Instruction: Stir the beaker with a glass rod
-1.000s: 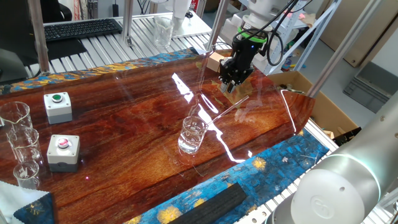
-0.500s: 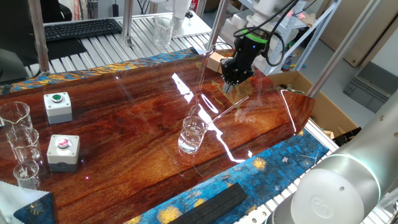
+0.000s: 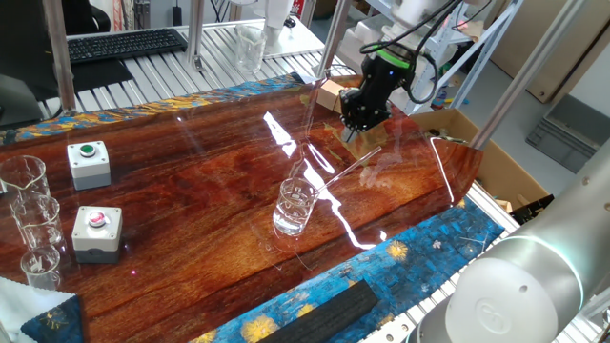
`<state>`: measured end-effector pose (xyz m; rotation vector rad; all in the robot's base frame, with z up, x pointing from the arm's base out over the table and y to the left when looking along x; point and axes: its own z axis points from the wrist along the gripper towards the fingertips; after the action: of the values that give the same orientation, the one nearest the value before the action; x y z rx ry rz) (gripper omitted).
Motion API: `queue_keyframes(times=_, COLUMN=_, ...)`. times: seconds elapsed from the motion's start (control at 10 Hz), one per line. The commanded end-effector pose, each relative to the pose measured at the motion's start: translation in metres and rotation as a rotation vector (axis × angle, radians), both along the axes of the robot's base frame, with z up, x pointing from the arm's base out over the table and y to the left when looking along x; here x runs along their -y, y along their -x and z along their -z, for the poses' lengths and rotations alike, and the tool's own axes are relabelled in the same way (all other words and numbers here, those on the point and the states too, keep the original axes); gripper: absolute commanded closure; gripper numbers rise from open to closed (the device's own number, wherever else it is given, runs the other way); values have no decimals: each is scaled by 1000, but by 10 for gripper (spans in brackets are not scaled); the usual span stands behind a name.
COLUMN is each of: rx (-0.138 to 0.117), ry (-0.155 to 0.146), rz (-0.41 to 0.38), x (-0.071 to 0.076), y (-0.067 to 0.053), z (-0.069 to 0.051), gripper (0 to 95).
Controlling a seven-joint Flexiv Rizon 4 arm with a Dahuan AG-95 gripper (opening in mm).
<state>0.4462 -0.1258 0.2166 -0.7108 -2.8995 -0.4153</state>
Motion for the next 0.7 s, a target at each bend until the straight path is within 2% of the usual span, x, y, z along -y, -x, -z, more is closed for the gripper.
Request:
queue_keyframes(times=0.1, rx=-24, ry=-51, rz=57, x=0, y=-1, z=0, gripper=0)
queue_keyframes(times=0.2, rx=-23, ry=-49, rz=53, x=0, y=0, z=0, gripper=0)
queue_keyframes(times=0.3, rx=-17, ry=-36, rz=45, x=0, y=1, z=1, gripper=190)
queue_keyframes(times=0.4, rx=-12, ry=-18, rz=34, x=0, y=1, z=0, gripper=190)
queue_keyframes(times=0.5, rx=-13, ry=-10, rz=29, x=0, y=1, z=-2, gripper=0)
queue_keyframes(times=0.7, rx=-22, ry=5, rz=8, x=3, y=4, z=-9, gripper=0)
